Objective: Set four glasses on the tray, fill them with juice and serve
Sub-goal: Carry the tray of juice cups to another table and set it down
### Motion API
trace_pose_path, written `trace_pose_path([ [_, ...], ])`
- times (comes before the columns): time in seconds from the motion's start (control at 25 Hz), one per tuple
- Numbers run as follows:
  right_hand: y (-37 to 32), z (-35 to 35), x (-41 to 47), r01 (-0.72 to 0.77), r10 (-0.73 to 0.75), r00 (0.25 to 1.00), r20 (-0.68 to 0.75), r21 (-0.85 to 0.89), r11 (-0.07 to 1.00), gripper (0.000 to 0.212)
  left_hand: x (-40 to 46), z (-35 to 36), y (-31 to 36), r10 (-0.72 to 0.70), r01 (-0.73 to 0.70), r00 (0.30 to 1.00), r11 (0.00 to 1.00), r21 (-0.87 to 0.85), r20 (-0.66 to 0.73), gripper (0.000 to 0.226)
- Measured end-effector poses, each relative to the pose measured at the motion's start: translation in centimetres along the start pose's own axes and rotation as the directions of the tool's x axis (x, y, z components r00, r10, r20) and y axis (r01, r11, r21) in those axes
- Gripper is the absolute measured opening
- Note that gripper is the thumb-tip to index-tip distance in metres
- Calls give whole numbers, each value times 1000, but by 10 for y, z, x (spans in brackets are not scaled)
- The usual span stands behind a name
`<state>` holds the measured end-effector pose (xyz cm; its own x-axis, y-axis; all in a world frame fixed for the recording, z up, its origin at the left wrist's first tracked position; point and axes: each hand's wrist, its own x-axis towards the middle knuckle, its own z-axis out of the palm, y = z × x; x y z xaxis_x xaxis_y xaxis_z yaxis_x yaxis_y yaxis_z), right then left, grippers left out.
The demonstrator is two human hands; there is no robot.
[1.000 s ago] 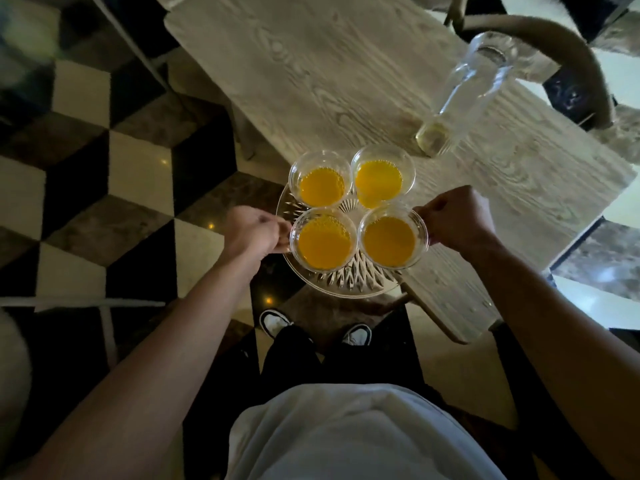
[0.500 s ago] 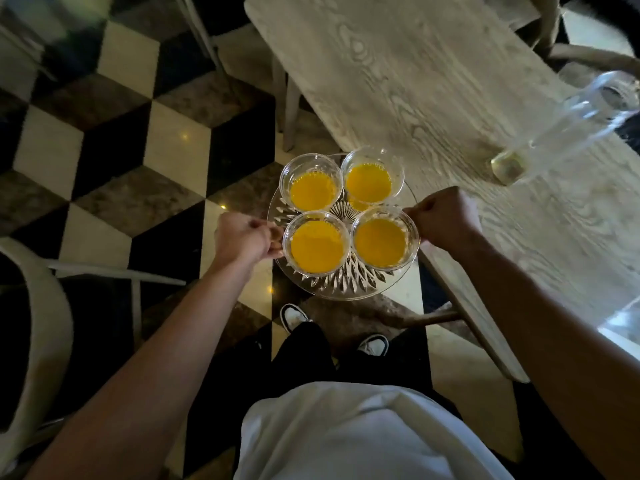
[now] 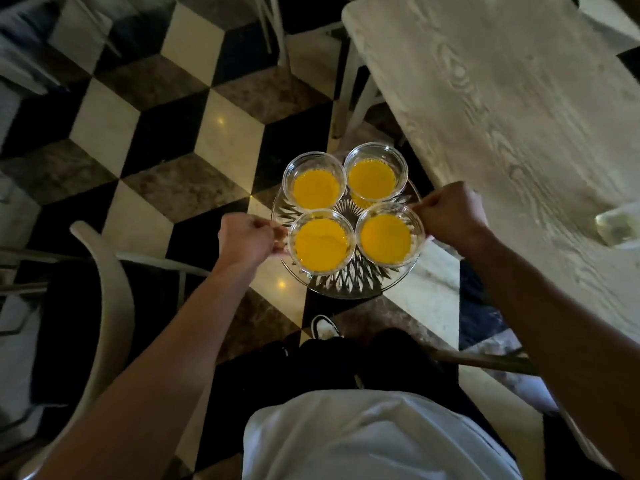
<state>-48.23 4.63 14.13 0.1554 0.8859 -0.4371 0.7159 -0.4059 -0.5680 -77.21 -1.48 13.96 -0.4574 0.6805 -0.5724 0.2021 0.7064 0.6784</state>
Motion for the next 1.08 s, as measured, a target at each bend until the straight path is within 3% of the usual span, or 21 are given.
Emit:
trace_pose_path([
  [0.28,-61,39,41,76,-72,996,61,-67,995,24,52,-43,1,-96,90,993,993,-72,-76,25],
  [0.48,-101,57,78,101,-98,990,100,-25,995,20,87,-62,15,-172,158,978,980,-121,-119,23],
  [0.72,-159,69,139,146,-140,981,134,-37,989,14,138,-78,52,-174,142,972,971,-192,-160,20],
  [0.88,-199,75,189,192,-183,970,159,-49,980,9,179,-87,86,-233,189,959,950,-248,-162,34],
  [1.08,-253,86,253,268,-243,949,200,-108,957,16,236,-97,125,-253,194,947,943,-272,-200,33],
])
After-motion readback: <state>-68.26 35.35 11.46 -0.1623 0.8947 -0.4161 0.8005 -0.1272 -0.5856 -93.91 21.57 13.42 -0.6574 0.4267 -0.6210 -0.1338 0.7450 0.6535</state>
